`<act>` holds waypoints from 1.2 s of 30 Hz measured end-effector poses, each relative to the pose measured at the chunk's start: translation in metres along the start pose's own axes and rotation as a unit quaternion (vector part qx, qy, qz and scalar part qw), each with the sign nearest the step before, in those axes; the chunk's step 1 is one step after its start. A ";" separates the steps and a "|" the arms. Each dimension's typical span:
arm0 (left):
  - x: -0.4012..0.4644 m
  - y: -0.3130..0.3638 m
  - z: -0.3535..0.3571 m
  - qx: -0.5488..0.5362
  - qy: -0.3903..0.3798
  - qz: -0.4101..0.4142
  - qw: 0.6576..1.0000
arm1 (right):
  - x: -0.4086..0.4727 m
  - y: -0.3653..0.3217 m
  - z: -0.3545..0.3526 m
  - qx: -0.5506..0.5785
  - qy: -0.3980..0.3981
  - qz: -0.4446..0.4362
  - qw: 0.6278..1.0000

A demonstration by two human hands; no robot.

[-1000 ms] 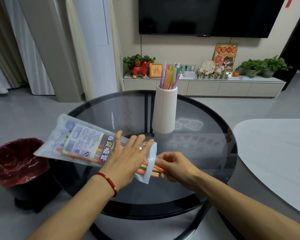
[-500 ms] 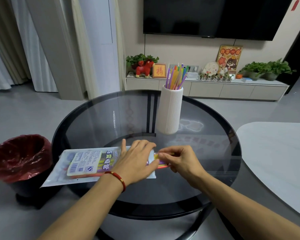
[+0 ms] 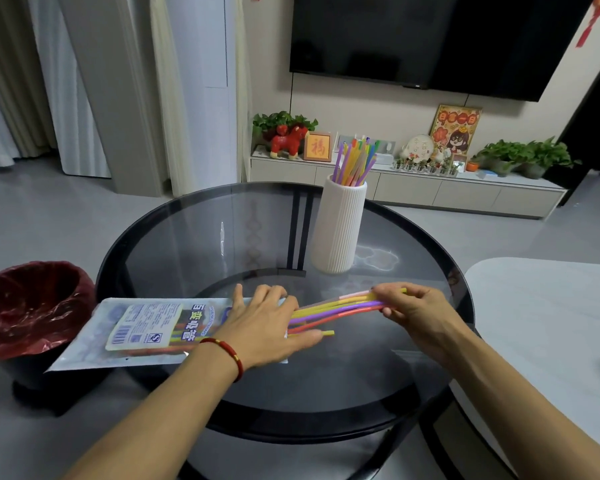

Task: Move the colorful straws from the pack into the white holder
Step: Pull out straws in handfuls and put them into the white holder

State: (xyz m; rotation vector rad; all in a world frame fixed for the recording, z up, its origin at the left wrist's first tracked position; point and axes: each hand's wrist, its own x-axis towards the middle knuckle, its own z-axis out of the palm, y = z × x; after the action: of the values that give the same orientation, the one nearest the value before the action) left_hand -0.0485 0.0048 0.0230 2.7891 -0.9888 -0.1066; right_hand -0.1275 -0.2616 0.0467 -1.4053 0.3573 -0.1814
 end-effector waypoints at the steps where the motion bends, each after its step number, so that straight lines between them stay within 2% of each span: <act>1: 0.000 0.000 0.002 0.028 -0.004 0.006 1.000 | 0.000 -0.003 -0.002 0.024 -0.003 0.005 1.000; 5: 0.001 0.003 0.005 0.038 0.013 0.001 0.999 | 0.001 -0.003 0.008 0.143 -0.015 0.028 0.989; 7: 0.002 0.005 0.005 0.029 0.027 0.002 0.999 | -0.001 0.006 0.023 0.149 -0.061 0.035 0.986; 9: 0.003 0.008 0.006 0.023 0.030 0.004 0.999 | -0.006 0.021 0.046 0.056 -0.092 0.021 0.994; 11: 0.003 0.012 0.010 0.025 0.027 0.013 0.999 | -0.008 0.031 0.067 -0.041 -0.056 -0.013 0.998; 14: 0.003 0.013 0.012 0.015 0.028 0.022 0.999 | -0.004 0.021 0.079 -0.095 0.023 -0.066 0.993; 17: 0.001 0.010 0.013 -0.002 0.018 0.016 1.000 | -0.005 -0.007 0.068 -0.130 0.050 -0.112 0.984; 20: -0.001 0.009 0.016 0.012 -0.014 0.005 1.000 | -0.009 -0.036 0.048 -0.194 0.076 -0.189 0.960; 24: -0.004 0.009 0.015 0.009 -0.020 0.014 1.000 | 0.006 -0.073 0.032 -0.302 0.129 -0.276 0.903; 26: -0.005 0.009 0.015 0.006 -0.026 0.018 0.999 | 0.017 -0.070 0.040 -0.390 0.120 -0.272 0.871; 28: -0.006 0.010 0.014 0.003 -0.030 0.020 0.999 | 0.023 -0.051 0.051 -0.450 0.085 -0.239 0.857; 30: -0.006 0.010 0.014 0.002 -0.036 0.024 0.999 | 0.026 -0.035 0.056 -0.468 0.055 -0.209 0.857; 34: -0.005 0.011 0.014 -0.001 -0.036 0.026 0.999 | 0.035 -0.031 0.053 -0.431 0.081 -0.223 0.871; 36: -0.004 0.012 0.014 -0.001 -0.039 0.024 0.999 | 0.035 -0.026 0.056 -0.442 0.060 -0.216 0.868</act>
State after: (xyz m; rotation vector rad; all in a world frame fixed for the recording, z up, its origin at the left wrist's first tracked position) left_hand -0.0606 -0.0037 0.0112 2.7772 -1.0729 -0.2119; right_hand -0.0732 -0.2256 0.0747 -2.3919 0.2184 -0.5197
